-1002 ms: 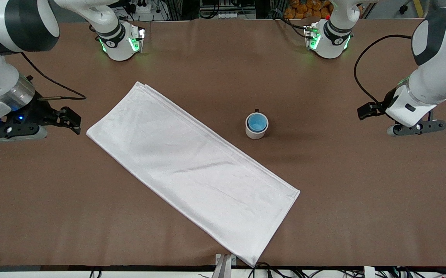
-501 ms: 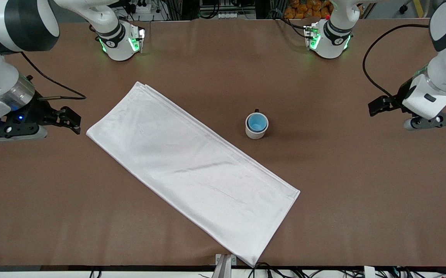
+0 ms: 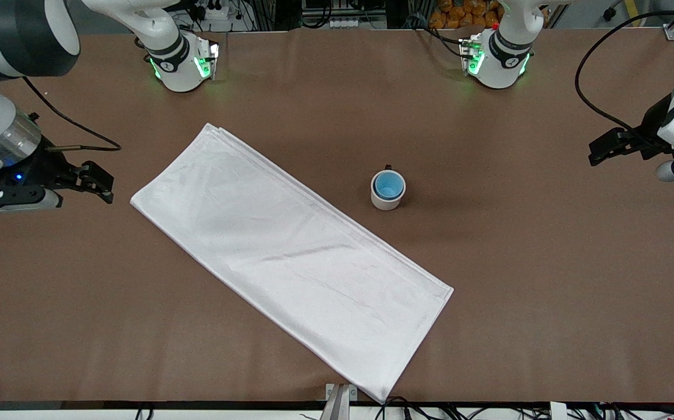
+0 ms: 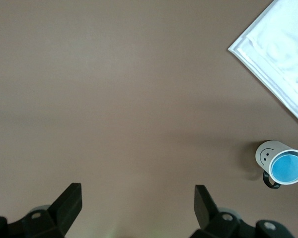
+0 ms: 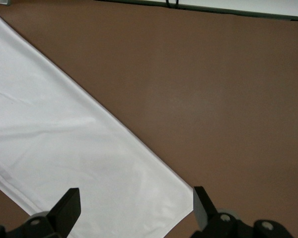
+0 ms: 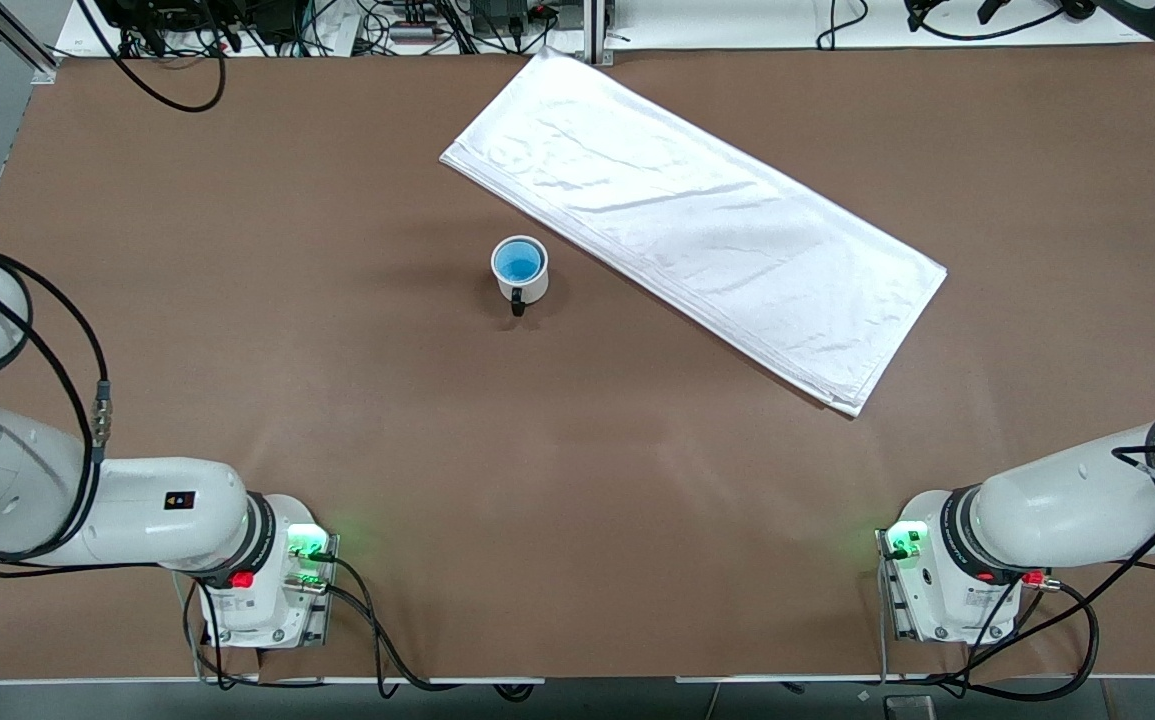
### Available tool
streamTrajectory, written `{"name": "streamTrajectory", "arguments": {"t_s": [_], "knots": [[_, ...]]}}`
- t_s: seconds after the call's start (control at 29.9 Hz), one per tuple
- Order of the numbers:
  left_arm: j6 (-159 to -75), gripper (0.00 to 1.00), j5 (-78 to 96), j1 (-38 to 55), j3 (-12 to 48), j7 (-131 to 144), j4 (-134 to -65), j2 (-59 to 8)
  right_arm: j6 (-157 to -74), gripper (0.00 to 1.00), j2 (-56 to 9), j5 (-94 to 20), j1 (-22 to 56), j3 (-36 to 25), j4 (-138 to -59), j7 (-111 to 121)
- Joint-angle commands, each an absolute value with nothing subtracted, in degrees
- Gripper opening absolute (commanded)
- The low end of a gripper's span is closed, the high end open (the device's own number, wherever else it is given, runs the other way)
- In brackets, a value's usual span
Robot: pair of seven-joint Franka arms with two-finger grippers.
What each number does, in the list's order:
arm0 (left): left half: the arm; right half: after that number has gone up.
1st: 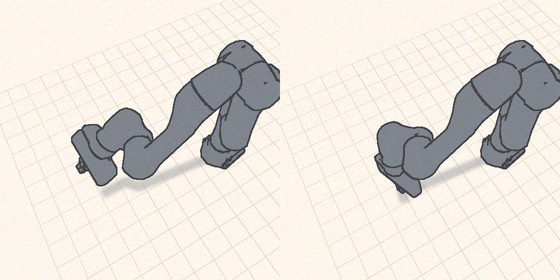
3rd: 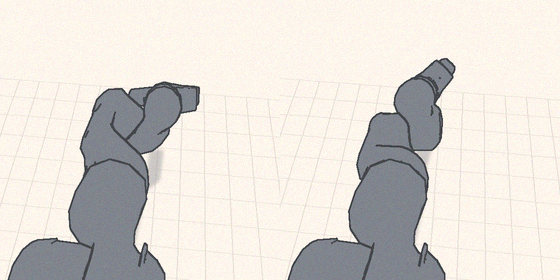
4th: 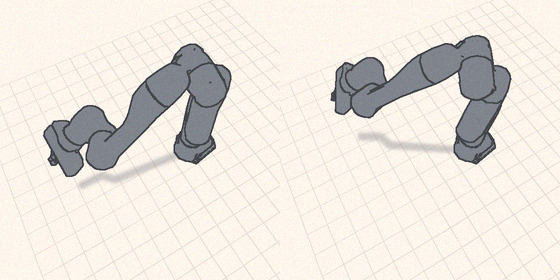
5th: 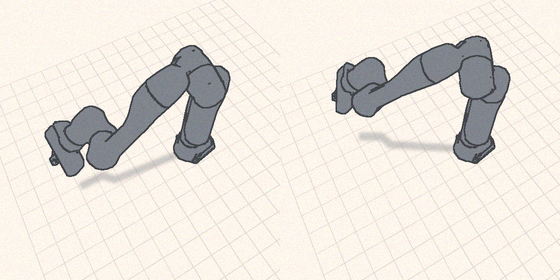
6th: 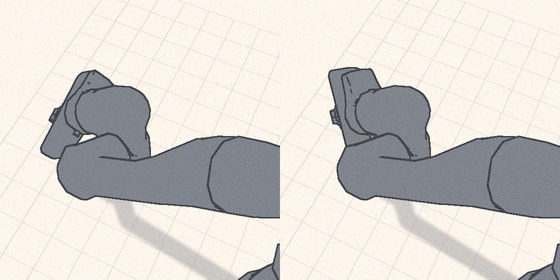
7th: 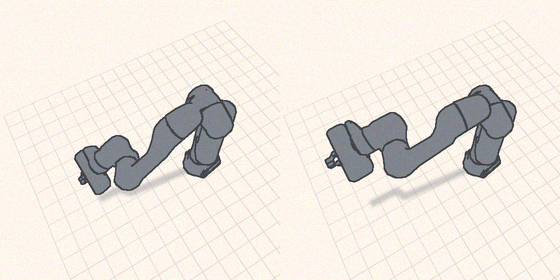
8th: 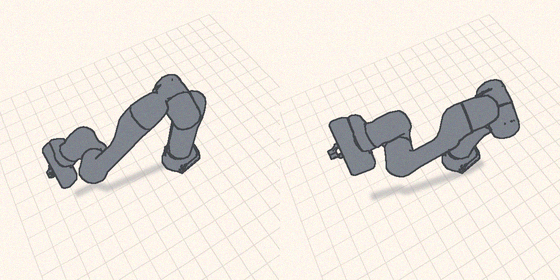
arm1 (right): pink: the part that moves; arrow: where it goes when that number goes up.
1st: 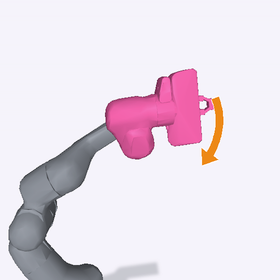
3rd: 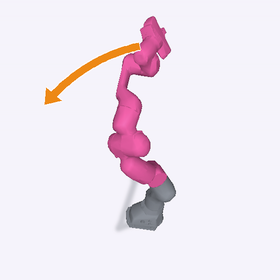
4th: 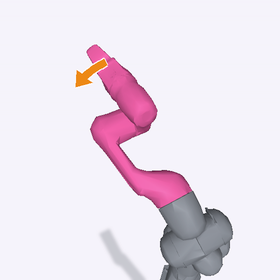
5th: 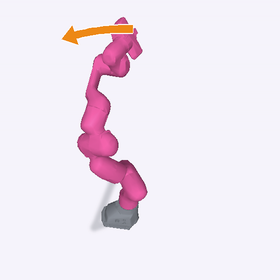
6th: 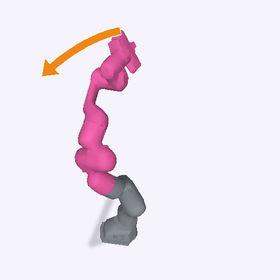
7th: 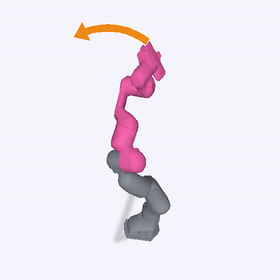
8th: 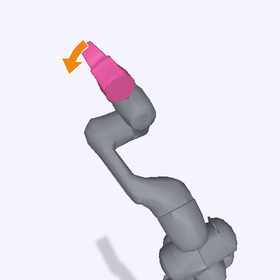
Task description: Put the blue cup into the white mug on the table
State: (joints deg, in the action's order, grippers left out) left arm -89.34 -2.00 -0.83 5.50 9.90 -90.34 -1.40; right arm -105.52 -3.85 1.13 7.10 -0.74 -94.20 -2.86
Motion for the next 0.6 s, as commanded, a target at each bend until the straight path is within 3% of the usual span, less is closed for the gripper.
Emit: {"name": "streamTrajectory", "arguments": {"t_s": [0.0, 0.57], "knots": [[-88.0, 1.00, -2.5, -0.5, 5.3, 3.8, -89.2, -1.5, -105.9, 1.00, -1.5, -3.1, 4.4, -0.3, -95.8, -1.9], [-87.4, 1.00, -2.5, -0.6, 5.2, 2.6, -89.0, -1.4, -105.3, 1.00, -1.1, -3.0, 2.8, -0.3, -95.8, -1.8]]}}
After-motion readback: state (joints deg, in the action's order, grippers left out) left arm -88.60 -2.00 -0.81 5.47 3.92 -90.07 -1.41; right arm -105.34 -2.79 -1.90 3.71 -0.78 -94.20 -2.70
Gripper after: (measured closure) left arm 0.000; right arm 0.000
